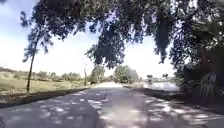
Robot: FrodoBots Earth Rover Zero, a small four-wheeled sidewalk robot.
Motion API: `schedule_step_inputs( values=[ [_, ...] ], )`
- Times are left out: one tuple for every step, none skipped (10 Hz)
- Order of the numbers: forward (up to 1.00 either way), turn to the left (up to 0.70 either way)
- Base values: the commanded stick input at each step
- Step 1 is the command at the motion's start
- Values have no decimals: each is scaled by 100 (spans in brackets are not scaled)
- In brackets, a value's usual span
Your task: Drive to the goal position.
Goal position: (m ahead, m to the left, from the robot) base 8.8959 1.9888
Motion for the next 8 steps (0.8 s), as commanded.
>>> schedule_step_inputs(
  values=[
    [85,0],
    [85,0],
    [85,0],
    [85,0],
    [85,0],
    [85,0],
    [85,14],
    [85,34]
  ],
)
